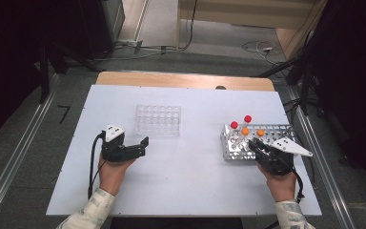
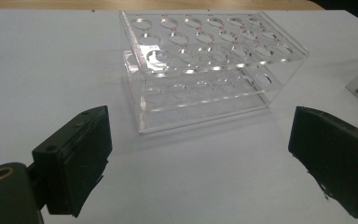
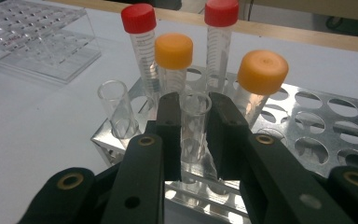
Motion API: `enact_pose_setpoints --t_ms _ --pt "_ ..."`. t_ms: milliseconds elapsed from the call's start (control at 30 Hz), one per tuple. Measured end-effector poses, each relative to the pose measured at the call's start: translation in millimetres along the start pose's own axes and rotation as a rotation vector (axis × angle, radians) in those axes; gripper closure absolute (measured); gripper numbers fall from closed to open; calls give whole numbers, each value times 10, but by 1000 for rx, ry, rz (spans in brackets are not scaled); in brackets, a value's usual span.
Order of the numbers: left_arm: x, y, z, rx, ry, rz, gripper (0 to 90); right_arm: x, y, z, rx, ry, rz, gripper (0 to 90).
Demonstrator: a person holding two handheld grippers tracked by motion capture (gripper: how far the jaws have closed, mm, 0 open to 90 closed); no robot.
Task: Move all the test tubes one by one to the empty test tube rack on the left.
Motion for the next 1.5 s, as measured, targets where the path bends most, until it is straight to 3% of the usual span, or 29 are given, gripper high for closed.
enact_pose_setpoints --t_ms 333,700,1033,1300,1500 --pt "-18 -11 9 9 -12 -1 65 -12 290 -204 -48 -3 -5 736" --pt "-43 0 -6 3 -24 1 65 53 464 -386 -74 0 -17 736" --pt "-66 2 -18 2 -34 4 65 224 496 -424 -49 46 -44 736" --pt "-112 -1 -12 0 -40 13 65 417 531 -400 -54 112 -54 736" --pt "-256 6 -6 -8 -56 57 65 599 518 -265 -42 173 -57 736"
Point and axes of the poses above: each handheld gripper's, and its own axes: z roughly forward along the jaws, y roughly out of its top, x roughly to its left, the point moved 8 cm from there along z, roughly forward along the jaws, and after that the axes turned 6 degrees about -z, right-handed, at the moved point
